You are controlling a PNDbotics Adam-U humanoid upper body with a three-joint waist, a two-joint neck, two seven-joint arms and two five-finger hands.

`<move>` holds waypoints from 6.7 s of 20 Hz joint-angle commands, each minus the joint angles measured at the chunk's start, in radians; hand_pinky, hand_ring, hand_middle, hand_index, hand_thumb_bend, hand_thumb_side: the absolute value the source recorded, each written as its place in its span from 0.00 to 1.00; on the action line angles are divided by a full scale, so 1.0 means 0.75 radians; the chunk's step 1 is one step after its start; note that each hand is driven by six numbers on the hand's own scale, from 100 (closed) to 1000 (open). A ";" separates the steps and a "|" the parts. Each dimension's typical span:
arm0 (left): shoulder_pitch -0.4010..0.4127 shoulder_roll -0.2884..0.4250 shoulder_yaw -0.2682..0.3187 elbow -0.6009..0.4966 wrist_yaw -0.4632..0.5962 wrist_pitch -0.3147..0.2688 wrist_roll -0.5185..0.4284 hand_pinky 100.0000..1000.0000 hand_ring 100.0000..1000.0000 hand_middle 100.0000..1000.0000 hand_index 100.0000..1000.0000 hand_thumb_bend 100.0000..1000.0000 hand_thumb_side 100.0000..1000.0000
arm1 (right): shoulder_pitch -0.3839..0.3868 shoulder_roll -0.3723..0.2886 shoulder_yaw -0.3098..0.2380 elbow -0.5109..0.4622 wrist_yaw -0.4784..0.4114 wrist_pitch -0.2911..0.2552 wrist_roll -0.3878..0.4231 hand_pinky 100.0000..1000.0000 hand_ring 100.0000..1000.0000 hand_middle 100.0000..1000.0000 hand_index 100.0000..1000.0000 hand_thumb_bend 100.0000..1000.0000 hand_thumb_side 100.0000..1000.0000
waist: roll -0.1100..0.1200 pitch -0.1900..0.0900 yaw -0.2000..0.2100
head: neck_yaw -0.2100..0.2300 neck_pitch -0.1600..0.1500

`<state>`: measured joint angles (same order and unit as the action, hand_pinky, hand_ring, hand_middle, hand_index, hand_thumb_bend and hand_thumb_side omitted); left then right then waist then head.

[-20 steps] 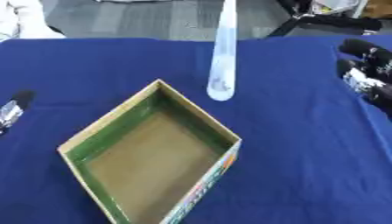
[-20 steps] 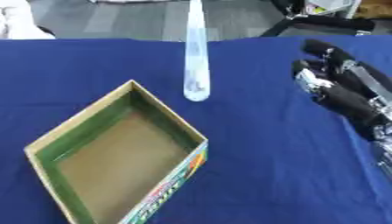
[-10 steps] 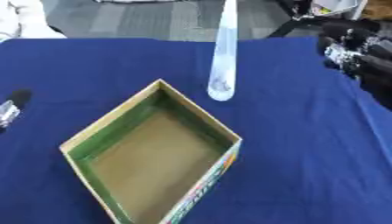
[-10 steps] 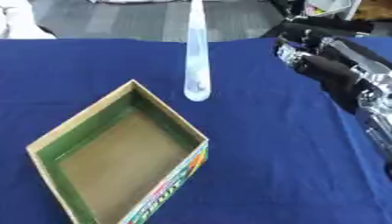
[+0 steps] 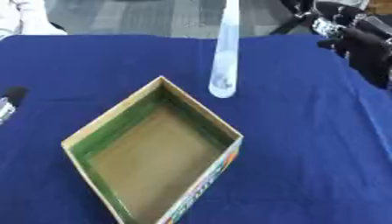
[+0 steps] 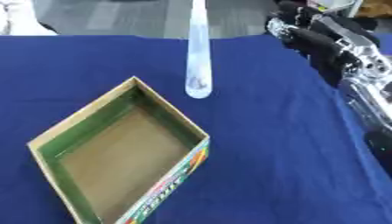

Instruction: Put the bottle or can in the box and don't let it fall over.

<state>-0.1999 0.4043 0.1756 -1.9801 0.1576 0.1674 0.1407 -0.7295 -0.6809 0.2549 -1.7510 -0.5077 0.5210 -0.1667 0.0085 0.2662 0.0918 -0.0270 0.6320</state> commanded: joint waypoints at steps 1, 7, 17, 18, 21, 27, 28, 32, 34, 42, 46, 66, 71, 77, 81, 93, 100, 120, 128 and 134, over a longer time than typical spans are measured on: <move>-0.017 0.019 0.001 -0.026 0.006 -0.002 -0.008 1.00 1.00 1.00 0.92 0.57 0.00 | -0.046 -0.008 0.007 0.026 0.026 -0.012 -0.010 1.00 1.00 1.00 1.00 0.00 0.38 | -0.001 -0.014 0.011 | -0.012 -0.005; -0.025 0.015 -0.001 -0.026 0.007 -0.005 -0.013 1.00 1.00 1.00 0.92 0.56 0.00 | -0.094 0.028 0.017 0.104 0.110 -0.052 -0.029 1.00 1.00 1.00 1.00 0.00 0.39 | -0.001 0.000 0.045 | -0.036 -0.022; -0.012 -0.009 -0.003 -0.026 -0.002 0.004 -0.022 1.00 1.00 1.00 0.92 0.56 0.00 | -0.172 0.139 0.046 0.310 0.234 -0.149 -0.053 1.00 1.00 1.00 1.00 0.00 0.38 | 0.006 0.004 0.048 | -0.048 -0.009; -0.012 -0.010 -0.003 -0.026 -0.001 0.004 -0.022 1.00 1.00 1.00 0.92 0.55 0.00 | -0.175 0.146 0.050 0.323 0.229 -0.149 -0.049 1.00 1.00 1.00 1.00 0.00 0.38 | 0.007 0.004 0.048 | -0.049 -0.009; -0.015 -0.010 -0.005 -0.026 0.002 0.004 -0.024 1.00 1.00 1.00 0.92 0.55 0.00 | -0.182 0.169 0.059 0.338 0.221 -0.150 -0.040 1.00 1.00 1.00 1.00 0.00 0.39 | 0.008 0.002 0.047 | -0.044 -0.006; -0.025 -0.010 -0.006 -0.026 0.009 0.005 -0.028 1.00 1.00 1.00 0.92 0.54 0.00 | -0.185 0.197 0.068 0.343 0.217 -0.141 -0.022 1.00 1.00 1.00 1.00 0.00 0.36 | 0.006 0.004 0.051 | -0.048 -0.012; -0.025 -0.011 -0.006 -0.026 0.009 0.005 -0.028 1.00 1.00 1.00 0.92 0.55 0.00 | -0.186 0.201 0.069 0.347 0.208 -0.139 -0.016 1.00 1.00 1.00 1.00 0.00 0.36 | 0.005 0.004 0.052 | -0.051 -0.015; -0.028 -0.015 -0.006 -0.026 0.010 0.004 -0.030 1.00 1.00 1.00 0.92 0.54 0.00 | -0.189 0.213 0.075 0.359 0.193 -0.135 -0.009 1.00 1.00 1.00 1.00 0.00 0.36 | 0.004 0.012 0.062 | -0.078 -0.035; -0.028 -0.017 -0.004 -0.026 0.008 0.004 -0.030 1.00 1.00 1.00 0.92 0.54 0.00 | -0.188 0.217 0.077 0.364 0.194 -0.138 -0.009 1.00 1.00 1.00 1.00 0.00 0.36 | 0.005 0.017 0.068 | -0.088 -0.041; -0.023 -0.020 -0.006 -0.026 0.001 0.001 -0.035 1.00 1.00 1.00 0.92 0.54 0.00 | -0.191 0.235 0.081 0.270 0.103 -0.162 0.075 1.00 1.00 1.00 1.00 0.00 0.41 | 0.005 0.030 0.076 | -0.105 -0.047; -0.027 -0.020 -0.006 -0.026 0.002 0.000 -0.037 1.00 1.00 1.00 0.92 0.54 0.00 | -0.191 0.238 0.076 0.196 0.076 -0.145 0.078 1.00 1.00 1.00 1.00 0.00 0.41 | 0.004 0.032 0.079 | -0.111 -0.049; -0.034 -0.019 -0.010 -0.026 0.003 0.002 -0.051 1.00 1.00 1.00 0.92 0.52 0.00 | -0.197 0.206 0.063 0.187 0.167 -0.135 0.011 1.00 1.00 1.00 1.00 0.00 0.40 | -0.021 0.042 0.098 | -0.132 -0.071; -0.035 -0.021 -0.011 -0.026 0.005 0.002 -0.056 1.00 1.00 1.00 0.92 0.52 0.00 | -0.203 0.196 0.059 0.196 0.232 -0.137 -0.004 1.00 1.00 1.00 1.00 0.00 0.39 | -0.023 0.045 0.105 | -0.141 -0.076; -0.036 -0.022 -0.011 -0.026 0.002 -0.001 -0.060 1.00 1.00 1.00 0.92 0.52 0.00 | -0.214 0.187 0.055 0.199 0.244 -0.135 -0.002 1.00 1.00 1.00 1.00 0.00 0.40 | -0.023 0.054 0.116 | -0.167 -0.077; -0.040 -0.024 -0.012 -0.026 0.001 -0.003 -0.062 1.00 1.00 1.00 0.92 0.52 0.00 | -0.226 0.179 0.054 0.199 0.239 -0.131 0.000 1.00 1.00 1.00 1.00 0.00 0.40 | -0.024 0.063 0.127 | -0.184 -0.081; -0.039 -0.030 -0.011 -0.026 -0.008 -0.007 -0.066 1.00 1.00 1.00 0.92 0.51 0.00 | -0.234 0.139 0.050 0.192 0.246 -0.112 0.002 1.00 1.00 1.00 1.00 0.00 0.40 | -0.027 0.087 0.152 | -0.192 -0.081; -0.045 -0.032 -0.011 -0.026 -0.011 -0.011 -0.069 1.00 1.00 1.00 0.92 0.50 0.00 | -0.243 0.130 0.052 0.197 0.251 -0.095 -0.007 1.00 1.00 1.00 1.00 0.00 0.39 | -0.030 0.102 0.166 | -0.209 -0.093; -0.056 -0.035 -0.011 -0.026 -0.015 -0.020 -0.076 1.00 1.00 1.00 0.92 0.49 0.00 | -0.263 0.132 0.070 0.227 0.276 -0.067 0.022 1.00 1.00 1.00 1.00 0.00 0.35 | -0.035 0.133 0.196 | -0.251 -0.120; -0.059 -0.035 -0.010 -0.026 -0.014 -0.025 -0.077 1.00 1.00 1.00 0.92 0.48 0.00 | -0.262 0.135 0.075 0.261 0.307 -0.066 0.039 1.00 1.00 1.00 1.00 0.00 0.37 | -0.037 0.141 0.216 | -0.273 -0.126; -0.060 -0.038 -0.009 -0.026 -0.016 -0.026 -0.077 1.00 1.00 1.00 0.92 0.48 0.01 | -0.255 0.141 0.077 0.298 0.324 -0.067 0.029 1.00 1.00 1.00 1.00 0.00 0.37 | -0.039 0.149 0.223 | -0.278 -0.130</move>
<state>-0.2372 0.3603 0.1635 -1.9801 0.1473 0.1519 0.0825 -0.9054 -0.5591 0.3163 -1.5248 -0.2732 0.4741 -0.1424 -0.0246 0.3953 0.2569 -0.2322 0.5491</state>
